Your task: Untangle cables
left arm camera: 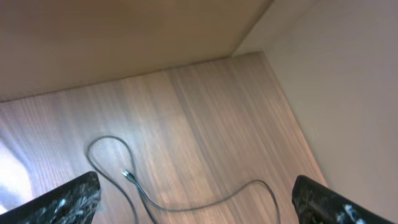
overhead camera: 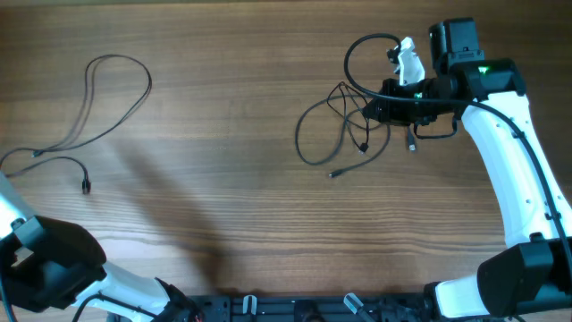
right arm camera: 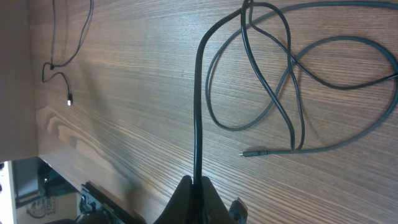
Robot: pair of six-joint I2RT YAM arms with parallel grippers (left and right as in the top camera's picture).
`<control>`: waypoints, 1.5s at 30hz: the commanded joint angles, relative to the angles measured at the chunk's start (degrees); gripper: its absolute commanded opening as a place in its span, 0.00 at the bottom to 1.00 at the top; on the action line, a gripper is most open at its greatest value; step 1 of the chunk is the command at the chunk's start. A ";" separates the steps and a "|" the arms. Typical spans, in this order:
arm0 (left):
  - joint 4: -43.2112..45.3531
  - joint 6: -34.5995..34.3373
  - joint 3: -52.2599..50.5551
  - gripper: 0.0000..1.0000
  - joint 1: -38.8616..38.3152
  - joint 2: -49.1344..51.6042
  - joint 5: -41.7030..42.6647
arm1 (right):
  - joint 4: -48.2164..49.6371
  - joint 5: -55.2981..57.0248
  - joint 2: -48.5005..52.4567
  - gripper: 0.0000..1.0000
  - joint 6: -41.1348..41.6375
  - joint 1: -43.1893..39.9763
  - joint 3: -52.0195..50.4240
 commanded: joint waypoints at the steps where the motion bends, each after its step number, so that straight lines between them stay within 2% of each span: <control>1: -5.51 0.55 -0.24 1.00 -2.29 -2.40 23.08 | 0.90 -2.58 -1.01 0.05 -2.84 0.11 0.07; 3: -8.11 7.37 -0.24 1.00 -4.98 -2.43 38.64 | 2.84 -7.91 -1.03 0.04 -4.26 0.72 0.07; 5: -12.20 13.55 -0.26 1.00 -10.58 -2.43 47.10 | 6.73 -15.43 -1.29 0.05 -4.61 1.88 0.09; 8: -15.63 18.75 -0.26 1.00 -19.17 -2.43 47.93 | 10.93 -22.91 -2.54 0.04 -4.59 2.51 0.09; 13: -17.92 36.87 -0.26 1.00 -36.06 -1.73 47.34 | 13.44 -25.03 -7.32 0.04 -2.62 2.25 0.09; 16: -18.40 37.62 -0.31 1.00 -42.53 1.03 44.44 | 12.63 -25.03 -9.64 0.04 -1.05 1.16 0.09; 21: -18.56 38.05 -0.35 1.00 -46.38 6.47 48.33 | 10.91 -25.05 -11.89 0.04 1.97 -4.15 0.09; 24: -18.47 40.33 -0.35 1.00 -48.61 9.62 49.62 | 12.22 -25.29 -12.20 0.04 6.82 -9.35 0.09; 26: -18.47 41.97 -0.35 1.00 -50.45 11.72 50.01 | 13.94 -29.79 -12.17 0.04 7.69 -12.59 0.09; 30: -17.90 50.12 -0.35 1.00 -54.86 15.30 53.64 | 17.68 -41.40 -12.17 0.04 8.17 -15.72 0.09; 34: -14.51 51.54 -0.35 1.00 -58.55 18.88 54.62 | 26.67 -50.12 -12.17 0.04 15.08 -16.70 0.09; 41: -4.35 51.28 -0.35 1.00 -60.85 21.27 65.31 | 51.21 -60.28 -12.17 0.04 35.08 -16.81 0.09; 45: -1.75 51.28 -0.35 1.00 -61.29 21.27 65.26 | 52.87 -60.46 -12.20 0.04 36.54 -16.81 0.09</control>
